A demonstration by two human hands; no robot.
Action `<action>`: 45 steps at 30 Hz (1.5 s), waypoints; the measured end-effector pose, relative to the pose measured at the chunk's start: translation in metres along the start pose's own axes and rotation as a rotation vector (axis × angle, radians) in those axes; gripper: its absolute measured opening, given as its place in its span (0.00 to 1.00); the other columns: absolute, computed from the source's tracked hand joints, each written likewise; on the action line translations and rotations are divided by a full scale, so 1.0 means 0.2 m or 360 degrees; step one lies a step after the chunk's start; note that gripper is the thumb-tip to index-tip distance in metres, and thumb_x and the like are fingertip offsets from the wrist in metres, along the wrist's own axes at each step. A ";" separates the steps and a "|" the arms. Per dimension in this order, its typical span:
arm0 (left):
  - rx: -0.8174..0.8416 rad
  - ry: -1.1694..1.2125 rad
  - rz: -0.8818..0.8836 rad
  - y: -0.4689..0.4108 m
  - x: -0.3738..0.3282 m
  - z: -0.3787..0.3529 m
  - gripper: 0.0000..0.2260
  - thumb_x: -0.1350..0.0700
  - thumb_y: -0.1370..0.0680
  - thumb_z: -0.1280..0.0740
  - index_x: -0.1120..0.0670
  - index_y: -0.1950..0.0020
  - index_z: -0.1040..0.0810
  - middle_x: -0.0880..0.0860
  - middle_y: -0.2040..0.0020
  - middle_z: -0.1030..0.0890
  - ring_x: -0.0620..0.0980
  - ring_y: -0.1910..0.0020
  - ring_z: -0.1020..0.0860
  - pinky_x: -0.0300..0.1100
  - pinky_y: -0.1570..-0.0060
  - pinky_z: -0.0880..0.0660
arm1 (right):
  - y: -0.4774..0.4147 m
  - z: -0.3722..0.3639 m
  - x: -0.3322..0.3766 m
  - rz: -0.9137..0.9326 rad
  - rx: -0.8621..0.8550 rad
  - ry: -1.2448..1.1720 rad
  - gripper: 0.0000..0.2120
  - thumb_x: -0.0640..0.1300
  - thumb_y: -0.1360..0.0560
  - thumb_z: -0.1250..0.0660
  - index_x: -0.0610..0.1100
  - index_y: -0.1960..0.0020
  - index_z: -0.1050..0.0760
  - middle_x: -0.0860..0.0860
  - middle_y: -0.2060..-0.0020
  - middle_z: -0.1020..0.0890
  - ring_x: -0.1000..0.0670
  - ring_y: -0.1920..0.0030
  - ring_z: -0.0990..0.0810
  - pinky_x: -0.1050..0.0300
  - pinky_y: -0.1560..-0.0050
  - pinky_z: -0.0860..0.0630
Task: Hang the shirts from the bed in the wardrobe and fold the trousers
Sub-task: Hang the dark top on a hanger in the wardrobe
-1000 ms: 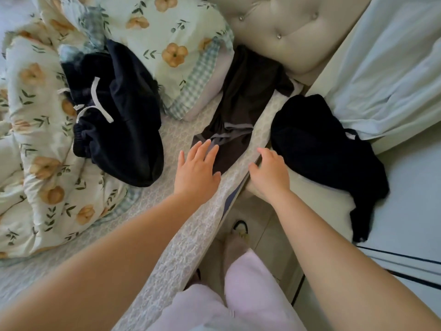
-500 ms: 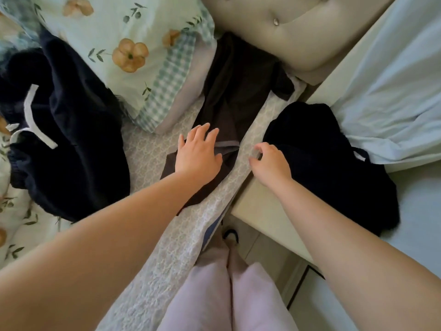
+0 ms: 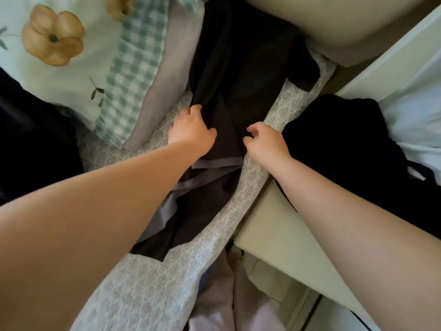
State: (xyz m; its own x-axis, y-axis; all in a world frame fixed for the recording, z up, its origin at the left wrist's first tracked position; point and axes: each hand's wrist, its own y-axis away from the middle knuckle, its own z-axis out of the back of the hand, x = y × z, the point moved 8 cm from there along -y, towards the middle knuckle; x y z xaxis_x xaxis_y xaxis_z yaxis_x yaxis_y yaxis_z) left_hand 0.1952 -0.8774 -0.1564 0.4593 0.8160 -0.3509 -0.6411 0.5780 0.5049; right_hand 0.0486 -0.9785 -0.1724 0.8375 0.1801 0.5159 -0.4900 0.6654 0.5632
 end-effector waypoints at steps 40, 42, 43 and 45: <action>0.0190 0.0542 0.0098 0.14 -0.06 0.01 0.25 0.54 0.25 0.30 0.51 0.29 0.30 0.47 0.47 0.20 0.47 0.42 0.23 0.35 0.47 0.32 | 0.45 -0.18 0.17 0.0234 0.0394 -0.0309 0.09 0.38 0.26 0.36 0.49 0.51 0.19 0.63 0.67 0.26 0.58 0.59 0.25 0.72 0.59 0.32; 0.0315 0.0587 0.0047 0.19 -0.08 0.00 0.21 0.54 0.25 0.30 0.49 0.32 0.27 0.45 0.51 0.20 0.46 0.48 0.23 0.33 0.49 0.33 | 0.48 -0.14 0.15 0.0178 0.0460 -0.0243 0.12 0.37 0.27 0.37 0.52 0.57 0.20 0.62 0.69 0.25 0.56 0.61 0.25 0.67 0.59 0.31; 0.0370 0.0569 -0.0008 0.23 -0.09 0.00 0.21 0.53 0.25 0.30 0.47 0.32 0.26 0.44 0.53 0.21 0.44 0.51 0.23 0.33 0.50 0.33 | 0.48 -0.09 0.14 0.0120 0.0375 -0.0258 0.12 0.37 0.27 0.37 0.54 0.59 0.20 0.60 0.69 0.25 0.55 0.61 0.25 0.64 0.59 0.30; 0.0450 0.0455 -0.0147 0.32 -0.12 -0.01 0.20 0.53 0.25 0.30 0.44 0.33 0.26 0.45 0.53 0.21 0.42 0.54 0.25 0.33 0.51 0.32 | 0.46 0.07 0.08 -0.0035 -0.0024 -0.0416 0.10 0.40 0.27 0.37 0.54 0.59 0.22 0.60 0.68 0.24 0.53 0.59 0.23 0.62 0.57 0.30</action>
State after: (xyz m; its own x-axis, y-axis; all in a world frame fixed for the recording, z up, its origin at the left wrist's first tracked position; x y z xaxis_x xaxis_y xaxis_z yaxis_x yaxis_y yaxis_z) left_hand 0.1420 -0.8595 -0.1173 0.2921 0.7527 -0.5900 -0.3927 0.6569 0.6436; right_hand 0.0138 -0.9243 -0.1022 0.7563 -0.0265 0.6537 -0.4668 0.6782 0.5675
